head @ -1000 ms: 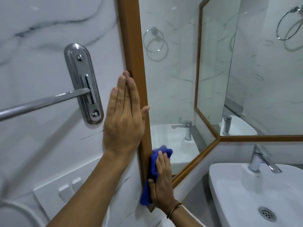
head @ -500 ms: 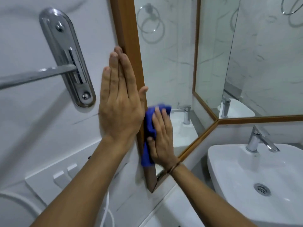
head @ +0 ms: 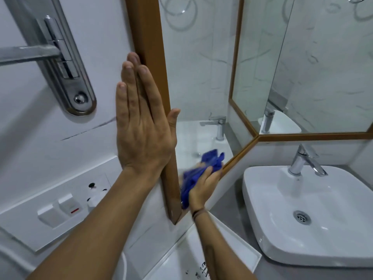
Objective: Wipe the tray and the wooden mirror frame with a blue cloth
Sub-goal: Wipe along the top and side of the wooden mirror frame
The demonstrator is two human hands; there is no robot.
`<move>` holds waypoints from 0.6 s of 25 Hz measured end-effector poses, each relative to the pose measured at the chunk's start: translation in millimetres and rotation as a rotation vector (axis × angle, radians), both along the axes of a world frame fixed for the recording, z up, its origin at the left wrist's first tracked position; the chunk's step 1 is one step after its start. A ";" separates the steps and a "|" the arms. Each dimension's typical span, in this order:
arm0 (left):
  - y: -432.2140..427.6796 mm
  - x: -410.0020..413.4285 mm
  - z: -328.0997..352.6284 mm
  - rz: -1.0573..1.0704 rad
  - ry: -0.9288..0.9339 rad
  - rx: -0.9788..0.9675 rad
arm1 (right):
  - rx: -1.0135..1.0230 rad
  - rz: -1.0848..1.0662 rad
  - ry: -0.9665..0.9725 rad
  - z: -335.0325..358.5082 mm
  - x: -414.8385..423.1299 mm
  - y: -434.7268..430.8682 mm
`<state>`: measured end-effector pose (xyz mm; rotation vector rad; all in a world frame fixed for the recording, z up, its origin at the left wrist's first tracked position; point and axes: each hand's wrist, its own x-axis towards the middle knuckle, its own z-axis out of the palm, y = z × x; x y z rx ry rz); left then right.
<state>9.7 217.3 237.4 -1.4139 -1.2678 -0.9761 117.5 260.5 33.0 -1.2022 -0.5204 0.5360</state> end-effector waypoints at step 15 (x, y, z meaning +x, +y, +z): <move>-5.0 2.4 -2.5 -0.054 -0.007 -0.055 | -0.102 0.026 0.176 12.3 -3.1 12.7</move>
